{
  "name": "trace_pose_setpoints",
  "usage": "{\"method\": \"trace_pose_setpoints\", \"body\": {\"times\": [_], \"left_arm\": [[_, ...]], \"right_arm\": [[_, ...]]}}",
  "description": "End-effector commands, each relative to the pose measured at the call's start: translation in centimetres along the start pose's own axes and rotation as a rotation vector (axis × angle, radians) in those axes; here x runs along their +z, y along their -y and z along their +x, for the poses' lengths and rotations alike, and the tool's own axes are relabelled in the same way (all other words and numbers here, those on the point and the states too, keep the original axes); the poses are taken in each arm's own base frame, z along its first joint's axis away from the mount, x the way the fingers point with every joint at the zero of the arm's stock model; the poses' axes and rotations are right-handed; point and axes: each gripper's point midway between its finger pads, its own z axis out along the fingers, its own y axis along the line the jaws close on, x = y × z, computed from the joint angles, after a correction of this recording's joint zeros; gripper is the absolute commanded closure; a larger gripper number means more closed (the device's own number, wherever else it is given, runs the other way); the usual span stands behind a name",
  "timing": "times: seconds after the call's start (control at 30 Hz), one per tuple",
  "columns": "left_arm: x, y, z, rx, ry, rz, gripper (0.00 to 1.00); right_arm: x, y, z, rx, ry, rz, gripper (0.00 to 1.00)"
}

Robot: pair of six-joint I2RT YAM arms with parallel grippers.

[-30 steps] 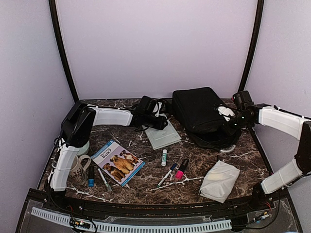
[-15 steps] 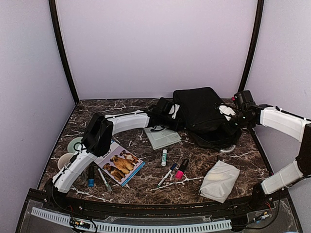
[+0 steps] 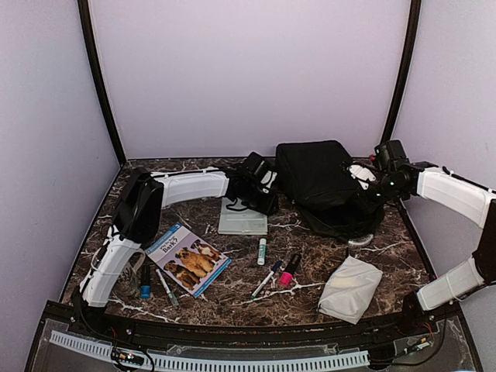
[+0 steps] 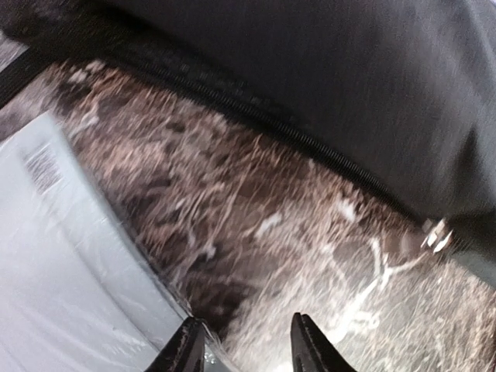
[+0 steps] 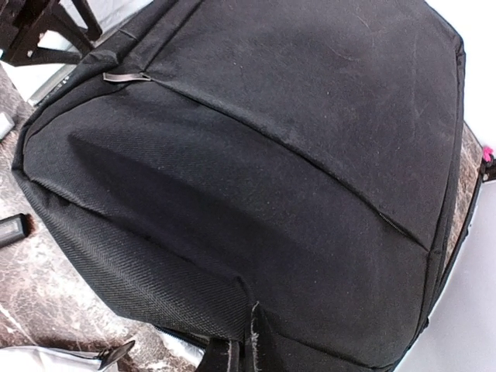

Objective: Pack the student bag
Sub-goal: Adjust the book at the center of the board.

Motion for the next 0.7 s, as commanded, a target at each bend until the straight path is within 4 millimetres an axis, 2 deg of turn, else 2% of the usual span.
{"method": "trace_pose_setpoints", "body": {"times": [0.0, 0.2, 0.3, 0.43, 0.53, 0.6, 0.67], "left_arm": [[-0.2, -5.6, 13.8, -0.028, -0.447, -0.223, 0.60], [-2.0, -5.3, 14.2, -0.055, -0.406, -0.211, 0.61], [-2.9, -4.8, 13.2, -0.056, -0.356, -0.193, 0.61], [-4.3, -2.0, 10.7, 0.020, -0.255, -0.087, 0.60], [-6.3, 1.0, 8.7, 0.093, -0.186, 0.001, 0.58], [-7.8, 1.9, 7.8, 0.112, -0.157, 0.040, 0.57], [-9.2, 1.8, 7.0, 0.139, -0.130, 0.028, 0.55]], "right_arm": [[-2.2, -0.1, -2.9, 0.003, 0.088, -0.021, 0.98], [-3.8, -0.6, -4.1, -0.007, 0.113, -0.031, 0.97], [-4.2, -0.9, -4.4, -0.018, 0.118, -0.022, 0.98], [-2.7, -0.2, -2.8, -0.046, 0.055, 0.031, 0.98], [-1.3, -1.0, -0.4, -0.076, -0.020, 0.000, 0.96], [-0.9, -3.2, 1.3, -0.123, -0.076, -0.111, 0.80], [-1.0, -4.8, 2.1, -0.139, -0.107, -0.203, 0.55]]}}
